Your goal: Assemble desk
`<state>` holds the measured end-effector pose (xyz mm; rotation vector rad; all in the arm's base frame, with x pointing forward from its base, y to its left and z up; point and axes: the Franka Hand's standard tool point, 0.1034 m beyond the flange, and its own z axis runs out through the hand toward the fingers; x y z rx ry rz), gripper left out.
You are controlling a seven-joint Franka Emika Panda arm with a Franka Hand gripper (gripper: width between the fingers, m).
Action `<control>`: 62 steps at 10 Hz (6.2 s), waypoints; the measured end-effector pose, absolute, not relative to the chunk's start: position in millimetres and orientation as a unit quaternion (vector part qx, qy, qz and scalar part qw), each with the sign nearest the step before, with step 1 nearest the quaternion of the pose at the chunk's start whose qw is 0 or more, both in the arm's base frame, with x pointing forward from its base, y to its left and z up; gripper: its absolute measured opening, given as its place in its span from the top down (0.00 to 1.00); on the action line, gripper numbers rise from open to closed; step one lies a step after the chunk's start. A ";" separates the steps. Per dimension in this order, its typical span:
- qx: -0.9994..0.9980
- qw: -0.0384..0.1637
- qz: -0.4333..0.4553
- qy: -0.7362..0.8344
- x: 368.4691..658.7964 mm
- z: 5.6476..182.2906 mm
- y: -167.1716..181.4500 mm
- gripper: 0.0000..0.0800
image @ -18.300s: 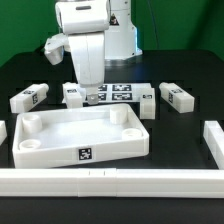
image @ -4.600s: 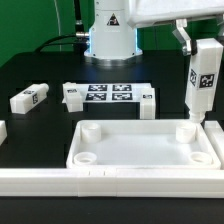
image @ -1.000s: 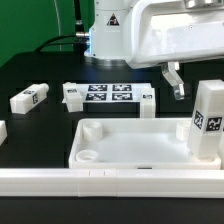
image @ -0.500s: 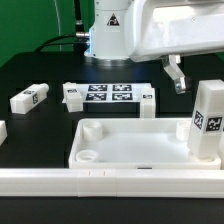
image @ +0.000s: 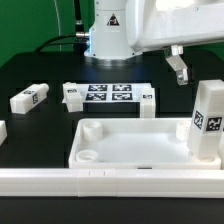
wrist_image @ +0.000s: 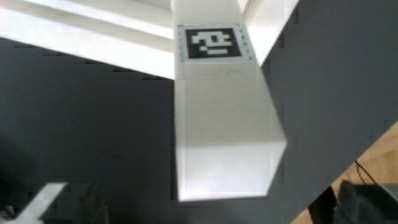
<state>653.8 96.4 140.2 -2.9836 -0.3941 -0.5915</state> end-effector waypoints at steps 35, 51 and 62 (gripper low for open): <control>-0.863 0.089 0.018 0.498 657.6 126.9 95.4 0.63; -0.996 0.043 -0.030 0.066 655.8 124.3 107.1 0.19; -0.976 0.016 -0.055 -0.210 660.9 123.0 101.0 0.64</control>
Offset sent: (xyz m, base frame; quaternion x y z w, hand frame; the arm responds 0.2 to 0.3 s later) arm 0.0071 -0.0079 -0.0057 -0.0074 -0.1249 -0.0014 0.9921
